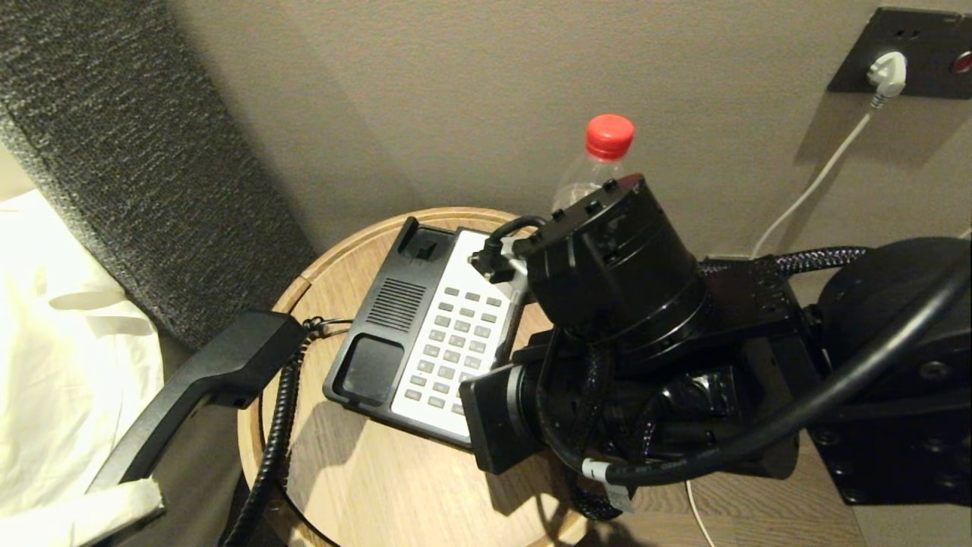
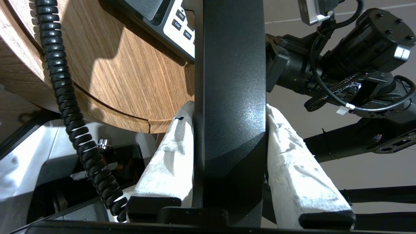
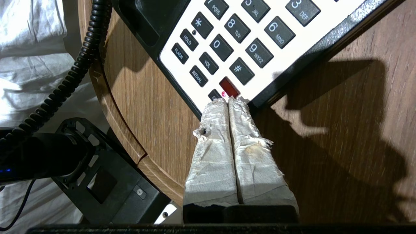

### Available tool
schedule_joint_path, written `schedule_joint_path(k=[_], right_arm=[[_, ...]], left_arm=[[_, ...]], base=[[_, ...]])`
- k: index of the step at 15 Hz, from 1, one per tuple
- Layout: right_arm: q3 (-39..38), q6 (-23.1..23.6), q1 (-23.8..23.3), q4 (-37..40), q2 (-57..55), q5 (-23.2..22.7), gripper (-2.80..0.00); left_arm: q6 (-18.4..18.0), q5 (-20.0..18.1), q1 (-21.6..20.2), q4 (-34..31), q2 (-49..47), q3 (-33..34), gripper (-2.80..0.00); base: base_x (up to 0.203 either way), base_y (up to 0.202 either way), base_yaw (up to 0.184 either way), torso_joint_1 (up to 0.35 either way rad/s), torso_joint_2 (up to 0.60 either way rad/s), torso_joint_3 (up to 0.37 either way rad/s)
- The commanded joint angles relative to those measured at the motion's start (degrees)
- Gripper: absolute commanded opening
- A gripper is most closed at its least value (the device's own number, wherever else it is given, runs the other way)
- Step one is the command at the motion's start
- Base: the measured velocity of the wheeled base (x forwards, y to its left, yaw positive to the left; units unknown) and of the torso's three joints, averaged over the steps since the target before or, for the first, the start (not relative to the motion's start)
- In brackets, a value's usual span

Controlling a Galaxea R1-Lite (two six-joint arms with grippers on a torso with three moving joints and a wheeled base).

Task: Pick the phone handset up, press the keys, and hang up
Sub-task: Dial the number, then put the handset back

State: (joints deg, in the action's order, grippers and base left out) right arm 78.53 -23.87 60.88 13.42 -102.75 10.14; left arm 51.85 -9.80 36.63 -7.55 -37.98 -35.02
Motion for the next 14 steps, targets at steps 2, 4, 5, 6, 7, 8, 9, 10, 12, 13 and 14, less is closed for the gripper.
schedule_joint_path(k=[2,4,5,6,7,8,9,10,12,13,14], right_arm=[[-0.6,-0.1,0.0,0.1,1.2,0.1,-2.8],[-1.5,-0.2,-0.1,0.2,2.6,0.4,-2.8],[-2.4,-0.2,-0.4,0.2,4.5,0.5,-2.8],[-3.1,-0.1,-1.0,0.3,6.3,0.5,-2.8],[-3.4,0.0,-1.4,0.5,6.8,0.6,-2.8],[-3.5,0.0,-2.0,1.0,8.0,0.6,-2.8],[-3.6,0.1,-3.4,2.0,10.1,0.5,-2.8],[-4.1,0.1,-5.2,2.6,11.5,0.2,-2.8],[-5.9,0.0,-6.5,2.4,13.1,0.1,-2.8],[-6.5,-0.1,-6.8,2.2,14.2,0.1,-2.8],[-6.5,-0.2,-7.1,2.3,15.1,0.1,-2.8]], left_arm=[[0.2,-0.3,0.0,-0.1,0.2,0.1,-2.8],[-1.4,-0.4,0.0,-0.1,-0.3,0.2,-2.8],[-6.5,-0.4,0.0,-0.1,-0.6,0.3,-2.8],[-14.1,-0.3,0.0,-0.1,-1.1,0.4,-2.8],[-19.2,-0.2,0.0,-0.2,-1.7,0.5,-2.8],[-24.4,0.0,0.0,-0.2,-3.6,0.3,-2.8],[-28.4,0.3,0.0,-0.2,-6.6,-0.3,-2.8],[-30.7,0.9,-0.1,-0.2,-9.9,-2.1,-2.8],[-35.5,3.3,-0.1,-0.2,-16.4,-7.8,-2.8],[-38.6,5.4,-0.1,-0.1,-20.2,-10.6,-2.8],[-40.7,8.0,-0.1,-0.2,-23.5,-13.4,-2.8]], base=[[0.0,0.0,0.0,0.0,0.0,0.0],[0.0,0.0,0.0,0.0,0.0,0.0],[0.0,0.0,0.0,0.0,0.0,0.0],[0.0,0.0,0.0,0.0,0.0,0.0],[0.0,0.0,0.0,0.0,0.0,0.0],[0.0,0.0,0.0,0.0,0.0,0.0],[0.0,0.0,0.0,0.0,0.0,0.0],[0.0,0.0,0.0,0.0,0.0,0.0],[0.0,0.0,0.0,0.0,0.0,0.0],[0.0,0.0,0.0,0.0,0.0,0.0],[0.0,0.0,0.0,0.0,0.0,0.0]])
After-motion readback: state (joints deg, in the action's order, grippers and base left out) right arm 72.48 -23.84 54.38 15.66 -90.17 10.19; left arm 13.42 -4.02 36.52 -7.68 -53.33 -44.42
